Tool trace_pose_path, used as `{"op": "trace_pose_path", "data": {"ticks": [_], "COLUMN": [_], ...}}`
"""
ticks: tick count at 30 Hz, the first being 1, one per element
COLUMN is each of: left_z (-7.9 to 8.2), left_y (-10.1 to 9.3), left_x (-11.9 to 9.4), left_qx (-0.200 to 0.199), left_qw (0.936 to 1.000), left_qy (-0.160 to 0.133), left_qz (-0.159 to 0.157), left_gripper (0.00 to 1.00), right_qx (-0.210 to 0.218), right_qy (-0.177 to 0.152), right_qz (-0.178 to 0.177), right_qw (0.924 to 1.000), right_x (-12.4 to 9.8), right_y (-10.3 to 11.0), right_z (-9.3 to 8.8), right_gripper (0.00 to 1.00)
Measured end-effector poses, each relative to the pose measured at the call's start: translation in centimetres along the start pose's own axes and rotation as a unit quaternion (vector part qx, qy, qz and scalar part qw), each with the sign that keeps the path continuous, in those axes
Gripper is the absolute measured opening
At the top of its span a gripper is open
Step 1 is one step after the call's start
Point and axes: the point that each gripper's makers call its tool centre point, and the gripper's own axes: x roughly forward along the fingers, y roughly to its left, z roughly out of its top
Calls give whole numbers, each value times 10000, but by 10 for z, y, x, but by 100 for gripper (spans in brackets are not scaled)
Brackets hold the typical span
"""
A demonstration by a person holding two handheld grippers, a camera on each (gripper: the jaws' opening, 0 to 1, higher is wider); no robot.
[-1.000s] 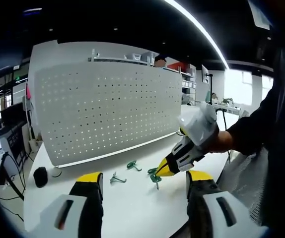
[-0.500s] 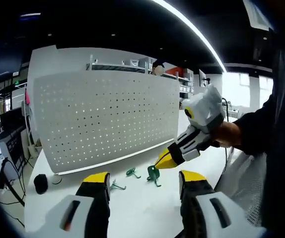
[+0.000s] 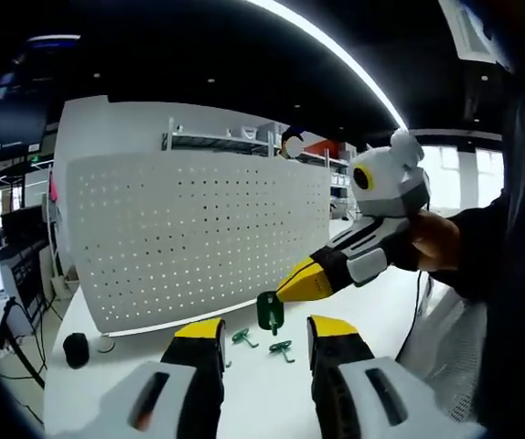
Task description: Insert the hook assembly into the mounting plate slot until the hook locks in place.
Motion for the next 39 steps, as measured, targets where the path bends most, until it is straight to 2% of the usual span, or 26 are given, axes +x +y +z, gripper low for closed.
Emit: {"op": "trace_pose_path", "data": {"ticks": [8, 17, 25, 39], "left_z": [16, 21, 22, 23], "left_y": [-2, -7, -7, -5], "left_x": [-3, -5, -5, -4], "left_qx": [112, 321, 383, 469], "left_qw": [9995, 9989, 9984, 9977], "left_qy": [-280, -338, -374, -396], "left_qz": [42, 70, 157, 304], "left_gripper": [22, 14, 9, 5], "right_qx": [40, 16, 0, 89], "right_qy": [-189, -258, -322, -403], "right_qz": [103, 215, 300, 418], "right_qw": [9998, 9994, 9990, 9983], "right_x": [-3, -5, -8, -11], "right_y": [16, 31, 36, 41], "right_z": [16, 23, 27, 29], "right_gripper": [0, 0, 0, 0]}}
